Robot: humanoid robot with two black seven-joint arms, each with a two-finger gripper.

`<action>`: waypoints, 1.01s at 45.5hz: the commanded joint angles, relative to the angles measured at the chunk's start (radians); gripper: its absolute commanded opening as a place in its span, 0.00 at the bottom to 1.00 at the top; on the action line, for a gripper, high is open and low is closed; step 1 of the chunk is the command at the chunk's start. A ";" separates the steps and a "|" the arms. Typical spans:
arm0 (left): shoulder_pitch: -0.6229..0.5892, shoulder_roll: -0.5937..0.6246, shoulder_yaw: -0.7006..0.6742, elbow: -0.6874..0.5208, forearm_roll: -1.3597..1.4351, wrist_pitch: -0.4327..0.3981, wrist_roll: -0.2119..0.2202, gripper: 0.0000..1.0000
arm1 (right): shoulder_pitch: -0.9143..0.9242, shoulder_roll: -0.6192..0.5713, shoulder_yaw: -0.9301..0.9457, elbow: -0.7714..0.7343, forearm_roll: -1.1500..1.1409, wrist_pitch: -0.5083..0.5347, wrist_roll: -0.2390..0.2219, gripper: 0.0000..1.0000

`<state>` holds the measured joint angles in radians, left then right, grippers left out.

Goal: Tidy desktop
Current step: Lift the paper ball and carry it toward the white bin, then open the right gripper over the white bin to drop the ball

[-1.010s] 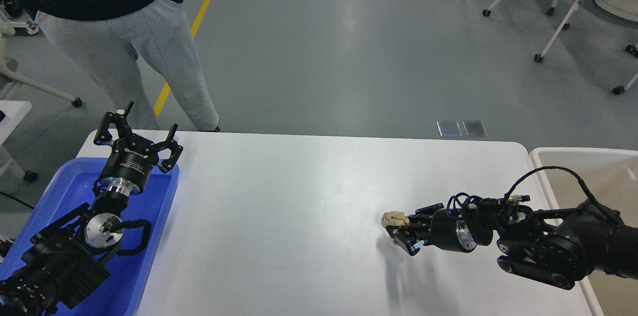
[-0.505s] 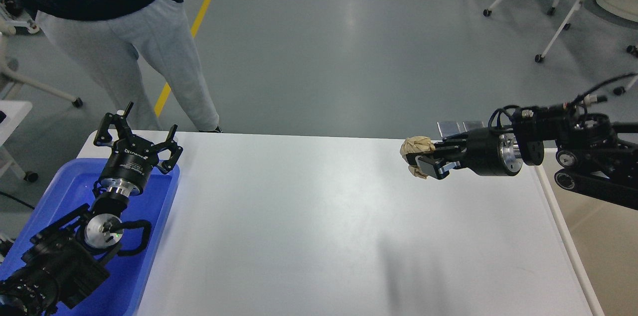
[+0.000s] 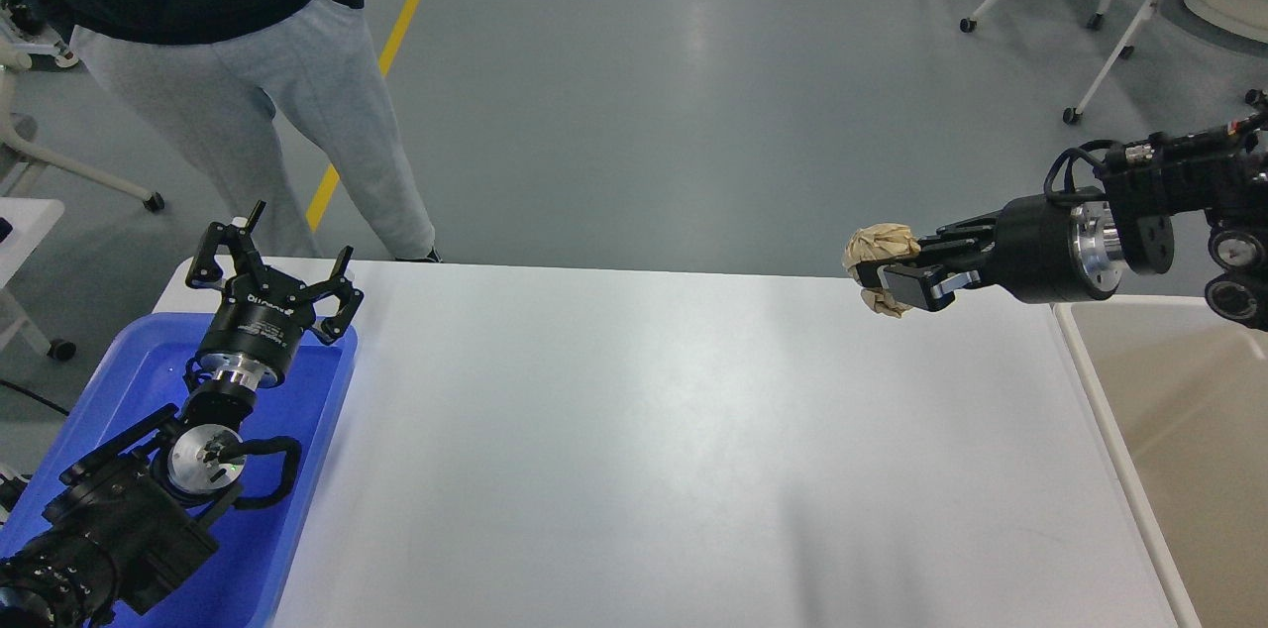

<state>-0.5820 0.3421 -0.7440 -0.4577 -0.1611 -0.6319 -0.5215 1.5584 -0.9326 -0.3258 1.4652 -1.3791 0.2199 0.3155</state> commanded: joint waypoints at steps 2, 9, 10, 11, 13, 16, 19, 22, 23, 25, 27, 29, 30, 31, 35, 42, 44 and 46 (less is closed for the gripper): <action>0.001 0.000 0.000 -0.001 -0.002 0.000 0.000 1.00 | -0.084 -0.141 0.040 -0.085 0.041 0.003 0.028 0.00; 0.001 0.000 0.000 0.001 0.000 0.000 0.000 1.00 | -0.172 -0.233 0.105 -0.095 0.129 -0.043 0.042 0.00; 0.001 0.000 0.000 0.001 -0.002 0.000 0.000 1.00 | -0.190 -0.242 0.113 -0.101 0.155 -0.060 0.042 0.00; 0.001 0.000 0.000 0.001 -0.002 0.000 0.000 1.00 | -0.205 -0.248 0.116 -0.108 0.178 -0.076 0.042 0.00; 0.001 0.000 0.000 0.001 -0.002 0.000 0.000 1.00 | -0.239 -0.258 0.117 -0.126 0.228 -0.106 0.042 0.00; 0.001 0.000 0.000 -0.001 -0.002 0.000 0.000 1.00 | -0.276 -0.276 0.117 -0.155 0.311 -0.143 0.042 0.00; 0.001 0.000 0.000 -0.001 -0.002 0.000 0.000 1.00 | -0.313 -0.279 0.117 -0.200 0.389 -0.166 0.045 0.00; 0.001 0.000 0.000 0.001 -0.002 0.000 0.000 1.00 | -0.350 -0.279 0.119 -0.250 0.474 -0.183 0.047 0.00; 0.001 0.000 0.000 -0.001 -0.002 0.000 0.000 1.00 | -0.359 -0.278 0.119 -0.264 0.504 -0.189 0.047 0.00; 0.001 0.000 0.000 0.001 -0.002 0.000 0.000 1.00 | -0.377 -0.275 0.119 -0.293 0.572 -0.203 0.048 0.00; 0.001 0.000 0.000 -0.001 -0.002 0.000 0.000 1.00 | -0.402 -0.269 0.117 -0.322 0.641 -0.214 0.048 0.00; 0.001 0.000 0.000 0.001 -0.002 0.000 0.000 1.00 | -0.426 -0.256 0.117 -0.354 0.705 -0.221 0.048 0.00; 0.001 0.000 0.000 0.001 -0.002 0.000 0.000 1.00 | -0.438 -0.247 0.119 -0.370 0.733 -0.226 0.050 0.00; 0.001 0.000 0.000 0.001 -0.002 0.000 0.000 1.00 | -0.449 -0.238 0.119 -0.388 0.761 -0.231 0.050 0.00; 0.001 0.000 0.000 0.001 -0.002 0.000 0.000 1.00 | -0.486 -0.197 0.120 -0.471 0.877 -0.235 0.050 0.00; 0.001 0.000 0.000 0.001 -0.002 0.001 0.000 1.00 | -0.567 -0.115 0.123 -0.615 1.038 -0.235 0.051 0.00; 0.001 0.000 0.000 0.001 -0.002 0.001 0.000 1.00 | -0.598 -0.097 0.128 -0.644 1.092 -0.235 0.051 0.00; 0.001 0.000 0.000 0.001 -0.002 0.001 0.000 1.00 | -0.629 -0.083 0.131 -0.672 1.144 -0.235 0.051 0.00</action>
<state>-0.5814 0.3421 -0.7439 -0.4575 -0.1626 -0.6319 -0.5216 1.0651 -1.1013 -0.2060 0.9746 -0.5099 -0.0009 0.3646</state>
